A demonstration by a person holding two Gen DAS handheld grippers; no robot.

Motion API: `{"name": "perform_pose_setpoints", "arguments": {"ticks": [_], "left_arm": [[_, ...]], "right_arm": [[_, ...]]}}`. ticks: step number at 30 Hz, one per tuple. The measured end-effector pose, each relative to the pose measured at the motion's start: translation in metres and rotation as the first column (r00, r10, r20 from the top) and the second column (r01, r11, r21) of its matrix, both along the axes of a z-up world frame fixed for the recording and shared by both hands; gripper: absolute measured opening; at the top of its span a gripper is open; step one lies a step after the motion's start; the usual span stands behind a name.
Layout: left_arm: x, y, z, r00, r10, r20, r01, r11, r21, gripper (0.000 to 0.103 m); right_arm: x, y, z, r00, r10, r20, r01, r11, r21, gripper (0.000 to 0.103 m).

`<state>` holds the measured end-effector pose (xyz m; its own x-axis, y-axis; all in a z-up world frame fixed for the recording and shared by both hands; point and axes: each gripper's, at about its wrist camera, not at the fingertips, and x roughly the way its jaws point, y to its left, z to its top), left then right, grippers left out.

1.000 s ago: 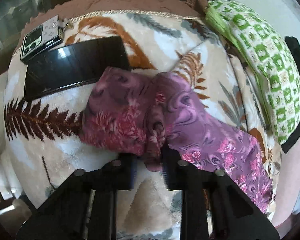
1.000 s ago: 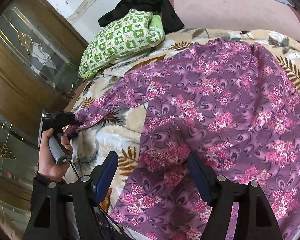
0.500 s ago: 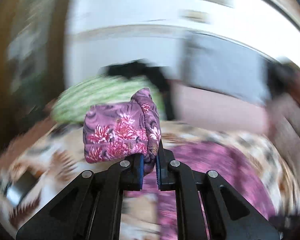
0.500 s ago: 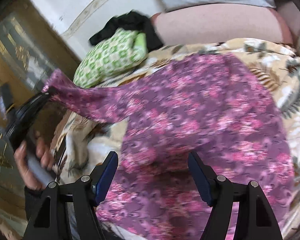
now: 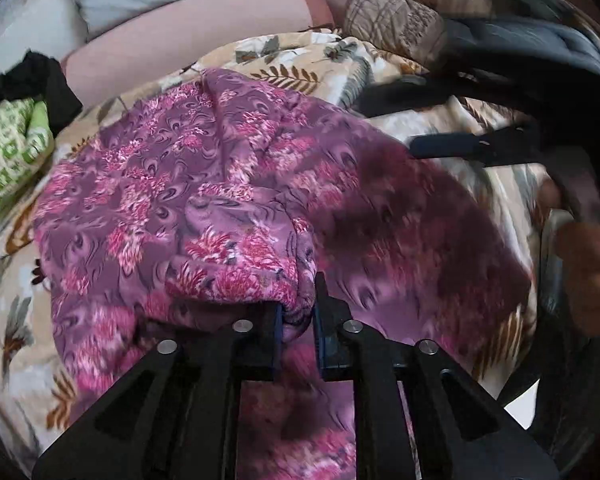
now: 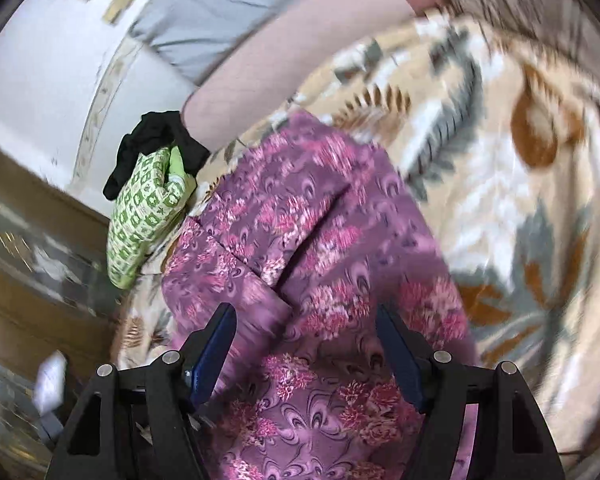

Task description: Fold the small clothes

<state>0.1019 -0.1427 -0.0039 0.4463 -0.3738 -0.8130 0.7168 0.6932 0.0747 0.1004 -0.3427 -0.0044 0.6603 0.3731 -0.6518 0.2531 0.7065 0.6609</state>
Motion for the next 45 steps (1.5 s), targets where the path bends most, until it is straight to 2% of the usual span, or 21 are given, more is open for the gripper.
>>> {"name": "perform_pose_setpoints", "arguments": {"ticks": [2, 5, 9, 11, 14, 17, 19, 20, 21, 22, 23, 24, 26, 28, 32, 33, 36, 38, 40, 42, 45], "left_arm": [[-0.014, 0.009, 0.007, 1.0, -0.014, -0.019, 0.014, 0.999, -0.035, 0.037], [-0.034, 0.022, 0.013, 0.999, 0.002, -0.047, -0.006, 0.995, -0.104, 0.048], [-0.034, 0.042, 0.007, 0.989, 0.094, -0.114, -0.109, 0.985, -0.13, 0.048], [-0.024, 0.051, -0.003, 0.973, 0.162, -0.167, -0.183, 0.976, -0.117, 0.048], [-0.015, 0.065, -0.006, 0.948, 0.232, -0.216, -0.264, 0.956, -0.129, 0.048], [-0.003, 0.073, -0.009, 0.918, 0.267, -0.292, -0.323, 0.932, -0.164, 0.048], [0.005, 0.075, -0.015, 0.898, 0.3, -0.323, -0.362, 0.92, -0.151, 0.048], [0.008, 0.077, -0.019, 0.889, 0.314, -0.333, -0.375, 0.917, -0.137, 0.048], [0.01, 0.078, -0.023, 0.885, 0.324, -0.334, -0.383, 0.915, -0.129, 0.048], [0.011, 0.08, -0.025, 0.88, 0.341, -0.33, -0.397, 0.911, -0.116, 0.048], [0.014, 0.084, -0.028, 0.868, 0.369, -0.332, -0.42, 0.903, -0.095, 0.048], [0.015, 0.087, -0.029, 0.862, 0.375, -0.34, -0.429, 0.898, -0.095, 0.048], [0.015, 0.096, -0.025, 0.859, 0.384, -0.34, -0.444, 0.888, -0.119, 0.048], [0.013, 0.101, -0.023, 0.863, 0.388, -0.324, -0.445, 0.887, -0.125, 0.048], [0.02, 0.109, -0.031, 0.837, 0.421, -0.349, -0.478, 0.873, -0.095, 0.048], [0.021, 0.111, -0.03, 0.832, 0.427, -0.355, -0.486, 0.869, -0.093, 0.048], [0.019, 0.118, -0.01, 0.842, 0.426, -0.331, -0.487, 0.865, -0.124, 0.048], [0.022, 0.127, 0.011, 0.852, 0.418, -0.315, -0.482, 0.862, -0.159, 0.048], [0.031, 0.136, 0.027, 0.846, 0.441, -0.301, -0.502, 0.848, -0.169, 0.048], [0.051, 0.147, 0.044, 0.827, 0.475, -0.301, -0.538, 0.824, -0.178, 0.049], [0.087, 0.162, 0.063, 0.797, 0.524, -0.299, -0.589, 0.785, -0.192, 0.054]], "right_arm": [[0.005, 0.007, -0.005, 0.999, 0.039, -0.006, -0.039, 0.999, 0.035, 0.07], [0.017, 0.023, -0.007, 0.993, 0.12, -0.016, -0.119, 0.992, 0.033, 0.07], [0.033, 0.044, -0.009, 0.982, 0.186, -0.038, -0.186, 0.982, -0.008, 0.07], [0.034, 0.046, -0.008, 0.982, 0.18, -0.058, -0.182, 0.983, -0.03, 0.07], [0.023, 0.039, 0.004, 0.987, 0.159, -0.02, -0.16, 0.986, -0.039, 0.07], [0.011, 0.042, -0.001, 0.982, 0.162, -0.102, -0.175, 0.975, -0.136, 0.07], [0.003, 0.052, -0.017, 0.966, 0.193, -0.175, -0.226, 0.954, -0.196, 0.069], [0.0, 0.054, -0.023, 0.96, 0.196, -0.199, -0.238, 0.946, -0.219, 0.063], [-0.003, 0.059, -0.033, 0.953, 0.205, -0.225, -0.258, 0.935, -0.242, 0.039], [-0.005, 0.061, -0.038, 0.95, 0.197, -0.243, -0.263, 0.925, -0.276, 0.023], [-0.007, 0.063, -0.038, 0.953, 0.181, -0.244, -0.254, 0.915, -0.312, 0.02], [-0.009, 0.063, -0.032, 0.957, 0.183, -0.225, -0.248, 0.919, -0.307, 0.009], [-0.016, 0.062, -0.016, 0.964, 0.189, -0.188, -0.239, 0.925, -0.294, 0.008], [-0.024, 0.067, -0.008, 0.956, 0.215, -0.2, -0.27, 0.911, -0.313, 0.007], [-0.026, 0.067, -0.039, 0.929, 0.224, -0.294, -0.315, 0.896, -0.312, 0.008], [-0.028, 0.063, -0.038, 0.938, 0.209, -0.277, -0.29, 0.911, -0.295, 0.008], [-0.038, 0.056, -0.008, 0.967, 0.192, -0.165, -0.231, 0.937, -0.263, 0.012], [-0.048, 0.05, 0.017, 0.982, 0.167, -0.091, -0.186, 0.94, -0.286, 0.021], [-0.055, 0.042, 0.042, 0.988, 0.154, -0.009, -0.15, 0.946, -0.289, 0.072], [-0.057, 0.036, 0.068, 0.984, 0.152, 0.095, -0.115, 0.942, -0.317, 0.088], [-0.027, 0.039, 0.096, 0.978, 0.172, 0.121, -0.119, 0.928, -0.354, 0.09]]}}
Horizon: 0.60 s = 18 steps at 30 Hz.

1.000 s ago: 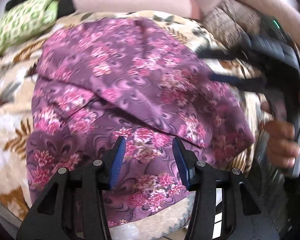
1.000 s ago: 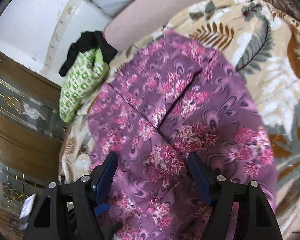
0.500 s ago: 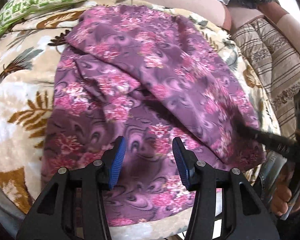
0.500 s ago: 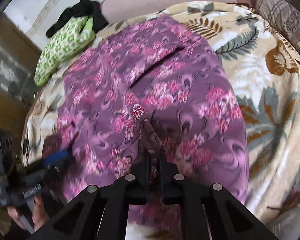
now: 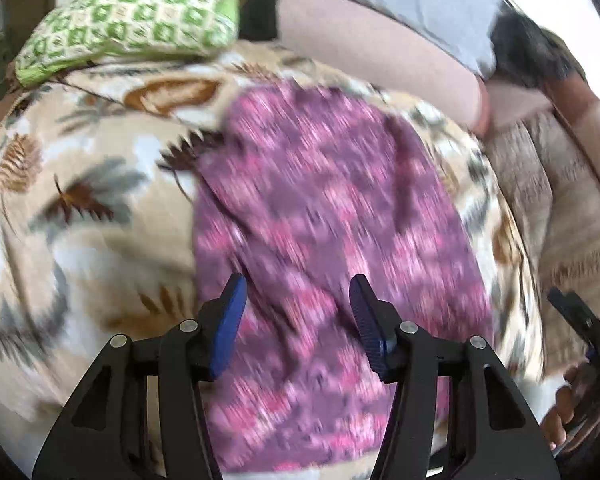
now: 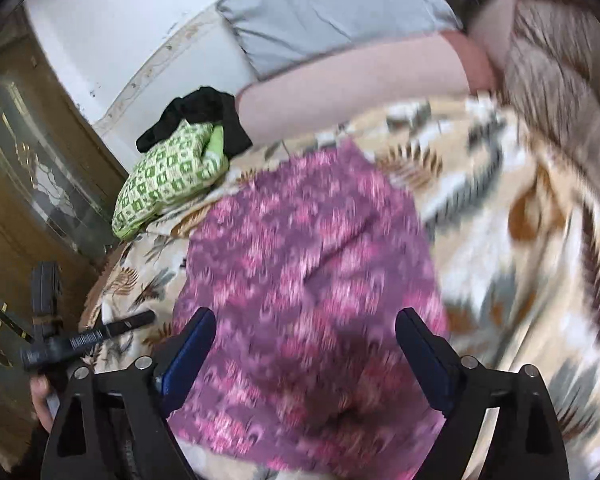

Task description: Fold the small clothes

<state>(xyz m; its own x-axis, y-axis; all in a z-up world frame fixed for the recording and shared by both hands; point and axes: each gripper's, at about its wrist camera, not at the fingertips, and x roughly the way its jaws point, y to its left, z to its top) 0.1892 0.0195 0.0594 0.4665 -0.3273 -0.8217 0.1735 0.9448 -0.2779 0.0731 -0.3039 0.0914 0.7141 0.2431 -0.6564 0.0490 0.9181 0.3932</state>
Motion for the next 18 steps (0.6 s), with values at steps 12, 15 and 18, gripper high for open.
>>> {"name": "perform_pose_setpoints", "arguments": {"ticks": [12, 15, 18], "left_arm": [[0.177, 0.017, -0.036, 0.981, 0.058, -0.186, -0.06, 0.998, -0.002, 0.054], [0.226, 0.027, -0.062, 0.964, 0.115, -0.24, -0.129, 0.991, -0.043, 0.053], [0.262, 0.022, -0.09, 0.947, 0.098, -0.306, -0.117, 0.992, -0.043, 0.053]], "right_arm": [[0.196, -0.064, -0.012, 0.988, 0.032, -0.151, -0.026, 0.999, 0.045, 0.09], [0.254, -0.081, -0.038, 0.979, 0.037, -0.198, -0.027, 0.998, 0.055, 0.09], [0.302, -0.091, -0.06, 0.972, 0.042, -0.233, -0.032, 0.998, 0.048, 0.09]]}}
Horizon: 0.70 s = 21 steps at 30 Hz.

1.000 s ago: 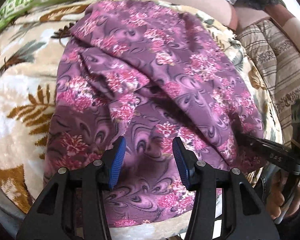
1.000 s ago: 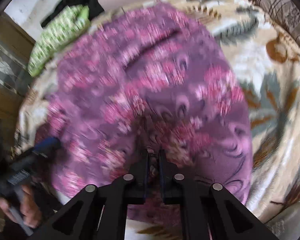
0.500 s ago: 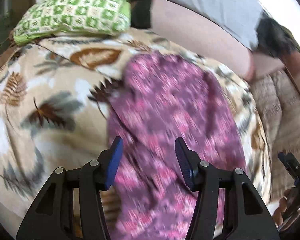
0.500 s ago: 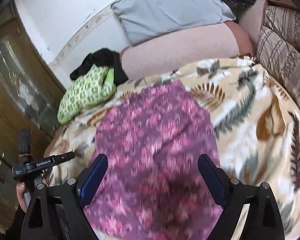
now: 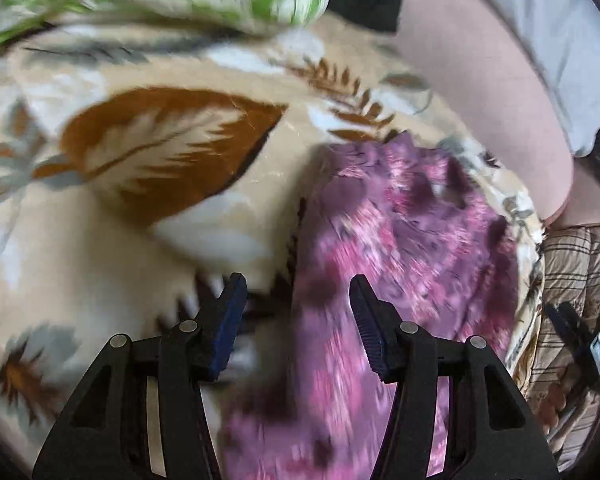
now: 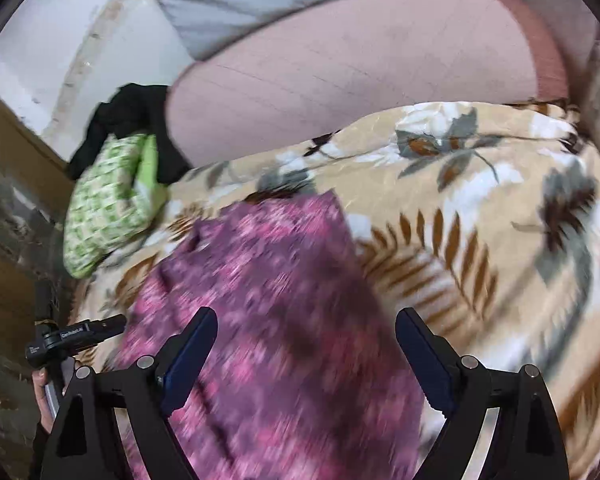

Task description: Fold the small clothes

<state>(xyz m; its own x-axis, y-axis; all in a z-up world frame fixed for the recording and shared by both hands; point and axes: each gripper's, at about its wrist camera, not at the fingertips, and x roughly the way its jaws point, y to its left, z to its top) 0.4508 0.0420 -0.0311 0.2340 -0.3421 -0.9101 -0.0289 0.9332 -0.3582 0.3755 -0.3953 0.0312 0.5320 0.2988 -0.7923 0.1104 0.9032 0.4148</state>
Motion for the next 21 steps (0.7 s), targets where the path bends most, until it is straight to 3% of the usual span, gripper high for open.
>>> {"name": "perform_pose_setpoints", "arguments": {"ticks": [2, 4, 6, 7, 8, 10, 13, 15, 19, 21], "left_arm": [[0.018, -0.006, -0.016, 1.0, -0.005, -0.027, 0.005, 1.0, -0.004, 0.053], [0.025, -0.01, -0.016, 1.0, 0.007, 0.004, -0.006, 1.0, -0.019, 0.054], [0.033, -0.021, -0.013, 1.0, -0.013, 0.021, 0.014, 0.999, -0.03, 0.054], [0.036, -0.026, -0.014, 1.0, -0.022, 0.005, 0.022, 0.999, -0.036, 0.053], [0.041, -0.036, -0.018, 0.999, -0.033, -0.027, 0.033, 0.999, -0.001, 0.038], [0.046, -0.05, -0.018, 0.998, -0.069, -0.01, 0.07, 0.988, 0.141, 0.011], [0.049, -0.053, 0.004, 0.994, -0.102, 0.046, 0.093, 0.983, 0.157, 0.007], [0.051, -0.05, 0.028, 0.986, -0.112, 0.12, 0.091, 0.981, 0.17, 0.007], [0.058, -0.043, 0.07, 0.965, -0.118, 0.236, 0.095, 0.989, 0.11, 0.006], [0.065, -0.044, 0.079, 0.947, -0.111, 0.301, 0.062, 0.984, 0.169, 0.006]], "right_arm": [[0.029, -0.002, -0.014, 0.999, 0.03, -0.031, -0.029, 0.999, 0.02, 0.09], [0.057, -0.003, -0.027, 0.998, 0.021, -0.057, -0.022, 1.0, -0.016, 0.088], [0.077, -0.005, -0.044, 0.995, 0.019, -0.093, -0.019, 1.0, 0.007, 0.082], [0.085, -0.007, -0.054, 0.993, 0.021, -0.114, -0.02, 1.0, 0.009, 0.071], [0.092, -0.007, -0.062, 0.991, 0.016, -0.133, -0.018, 1.0, -0.015, 0.062], [0.096, -0.008, -0.076, 0.985, 0.014, -0.172, -0.023, 0.999, -0.049, 0.022], [0.085, -0.011, -0.064, 0.993, 0.002, -0.121, -0.013, 0.996, -0.09, 0.004], [0.078, -0.019, -0.048, 0.997, -0.017, -0.078, 0.011, 0.997, -0.08, 0.004], [0.076, -0.024, -0.012, 0.999, -0.037, 0.015, 0.039, 0.985, -0.167, 0.004], [0.076, -0.03, -0.003, 0.996, -0.064, 0.057, 0.074, 0.978, -0.193, 0.004]]}}
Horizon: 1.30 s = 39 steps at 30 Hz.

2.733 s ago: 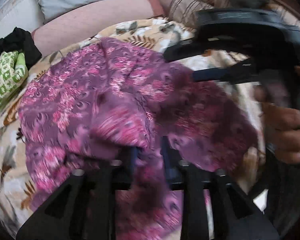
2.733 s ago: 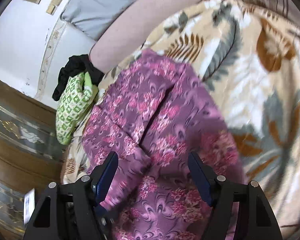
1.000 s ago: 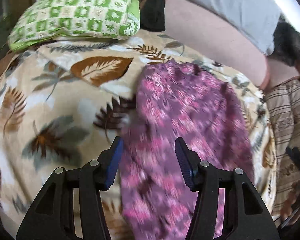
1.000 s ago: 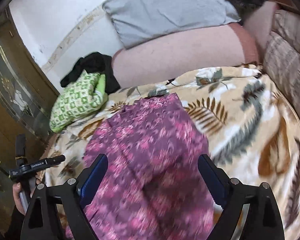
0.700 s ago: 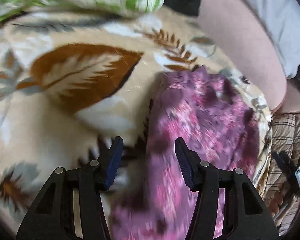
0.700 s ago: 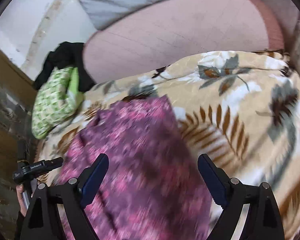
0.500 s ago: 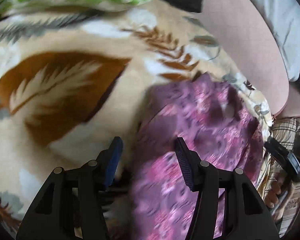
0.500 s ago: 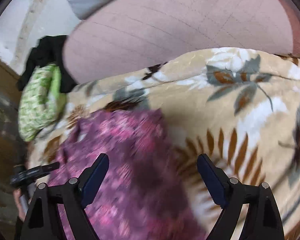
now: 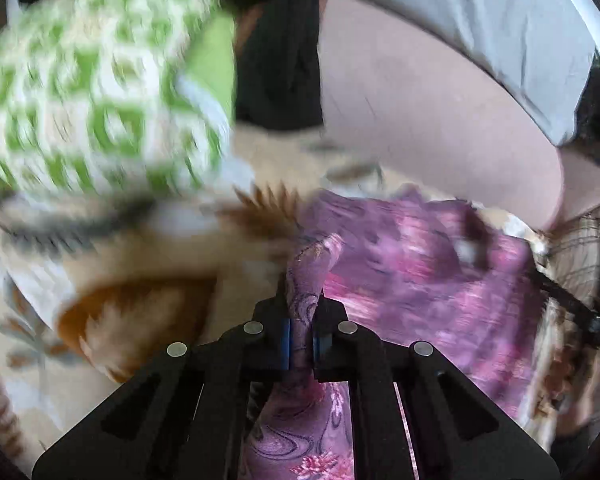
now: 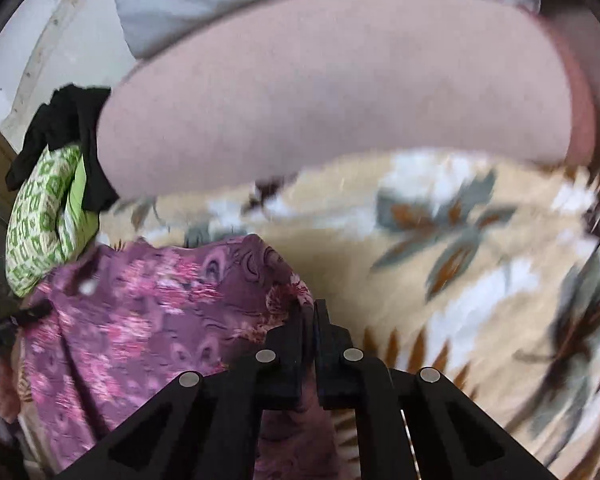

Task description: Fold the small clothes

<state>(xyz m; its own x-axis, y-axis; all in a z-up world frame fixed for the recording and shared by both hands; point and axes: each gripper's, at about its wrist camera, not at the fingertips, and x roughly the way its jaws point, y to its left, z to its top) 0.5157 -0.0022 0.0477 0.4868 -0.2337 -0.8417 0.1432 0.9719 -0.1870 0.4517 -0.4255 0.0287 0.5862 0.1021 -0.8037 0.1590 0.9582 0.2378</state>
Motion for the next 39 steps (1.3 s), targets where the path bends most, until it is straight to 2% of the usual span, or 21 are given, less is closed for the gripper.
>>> {"name": "perform_pose_setpoints", "arguments": {"ticks": [2, 3, 4, 5, 6, 7, 9, 11, 13, 14, 15, 16, 19, 21, 24, 26, 28, 30, 33, 36, 39], "left_arm": [[0.015, -0.003, -0.019, 0.999, 0.044, -0.018, -0.043, 0.998, 0.039, 0.007], [0.023, -0.009, -0.041, 0.996, 0.056, -0.074, -0.049, 0.995, 0.092, 0.007], [0.026, -0.017, -0.062, 0.992, 0.054, -0.113, -0.035, 0.986, 0.165, 0.007], [0.025, -0.02, -0.075, 0.991, 0.039, -0.129, -0.011, 0.979, 0.206, 0.008], [0.022, -0.023, -0.083, 0.991, 0.019, -0.135, 0.013, 0.972, 0.233, 0.008], [0.02, -0.022, -0.086, 0.991, 0.011, -0.134, 0.022, 0.969, 0.247, 0.012], [0.014, -0.004, -0.075, 0.99, 0.018, -0.139, 0.009, 0.982, 0.19, 0.016], [0.002, 0.023, -0.051, 0.994, 0.042, -0.1, -0.027, 0.989, 0.148, 0.028], [-0.02, 0.04, -0.027, 0.998, 0.053, -0.024, -0.048, 0.984, 0.172, 0.035], [-0.044, 0.051, -0.011, 0.997, 0.069, 0.033, -0.074, 0.976, 0.204, 0.042], [-0.063, 0.058, -0.002, 0.996, 0.072, 0.056, -0.082, 0.975, 0.205, 0.048], [-0.084, 0.065, 0.003, 0.995, 0.071, 0.066, -0.083, 0.977, 0.198, 0.057], [-0.17, 0.085, 0.005, 0.996, 0.077, 0.054, -0.084, 0.984, 0.158, 0.058], [-0.229, 0.094, -0.004, 0.996, 0.092, 0.015, -0.094, 0.988, 0.123, 0.058], [-0.296, 0.086, -0.032, 0.993, 0.102, -0.053, -0.098, 0.993, 0.071, 0.058], [-0.331, 0.08, -0.04, 0.993, 0.096, -0.069, -0.092, 0.994, 0.061, 0.058], [-0.358, 0.072, -0.039, 0.997, 0.069, -0.045, -0.066, 0.996, 0.064, 0.058], [-0.378, 0.067, -0.036, 0.998, 0.067, -0.017, -0.065, 0.993, 0.094, 0.058], [-0.389, 0.069, -0.046, 0.994, 0.065, -0.086, -0.058, 0.994, 0.088, 0.058], [-0.396, 0.078, -0.058, 0.987, 0.116, -0.111, -0.103, 0.987, 0.12, 0.058], [-0.389, 0.084, -0.067, 0.98, 0.121, -0.16, -0.111, 0.992, 0.067, 0.058]], "right_arm": [[0.009, -0.006, -0.011, 0.999, -0.032, -0.029, 0.032, 0.999, -0.01, 0.004], [0.016, -0.003, -0.027, 0.997, -0.017, -0.079, 0.015, 1.0, -0.026, 0.004], [0.025, 0.001, -0.051, 0.988, 0.01, -0.157, -0.018, 0.999, -0.05, 0.004], [0.027, 0.003, -0.065, 0.981, 0.021, -0.194, -0.036, 0.996, -0.075, 0.004], [0.025, 0.006, -0.073, 0.983, 0.035, -0.182, -0.054, 0.993, -0.103, 0.005], [0.021, 0.006, -0.066, 0.987, 0.029, -0.159, -0.047, 0.993, -0.111, 0.009], [0.01, 0.003, -0.043, 0.99, 0.01, -0.142, -0.024, 0.995, -0.095, 0.017], [-0.019, 0.002, -0.009, 0.999, 0.031, -0.045, -0.034, 0.998, -0.061, 0.02], [-0.065, 0.002, 0.023, 0.999, 0.031, 0.034, -0.031, 0.999, 0.022, 0.048], [-0.086, 0.005, 0.033, 0.998, 0.022, 0.065, -0.024, 0.999, 0.041, 0.074], [-0.118, 0.009, 0.043, 0.993, 0.018, 0.114, -0.025, 0.998, 0.057, 0.09], [-0.15, 0.015, 0.047, 0.989, 0.027, 0.148, -0.038, 0.997, 0.07, 0.094], [-0.228, 0.04, 0.032, 0.991, -0.001, 0.13, -0.016, 0.992, 0.126, 0.094], [-0.278, 0.047, 0.013, 0.993, -0.037, 0.108, 0.016, 0.981, 0.192, 0.094], [-0.345, 0.049, -0.013, 0.993, -0.094, 0.074, 0.067, 0.951, 0.302, 0.094], [-0.373, 0.057, -0.019, 0.994, -0.086, 0.062, 0.066, 0.96, 0.27, 0.093], [-0.387, 0.063, -0.024, 0.995, -0.094, 0.034, 0.085, 0.973, 0.215, 0.091], [-0.397, 0.066, -0.026, 0.998, -0.068, 0.011, 0.063, 0.967, 0.246, 0.082], [-0.415, 0.074, -0.034, 0.996, -0.062, -0.058, 0.074, 0.971, 0.228, 0.08], [-0.423, 0.079, -0.052, 0.985, -0.068, -0.158, 0.103, 0.968, 0.228, 0.075], [-0.421, 0.085, -0.062, 0.977, -0.087, -0.195, 0.12, 0.979, 0.165, 0.071]]}}
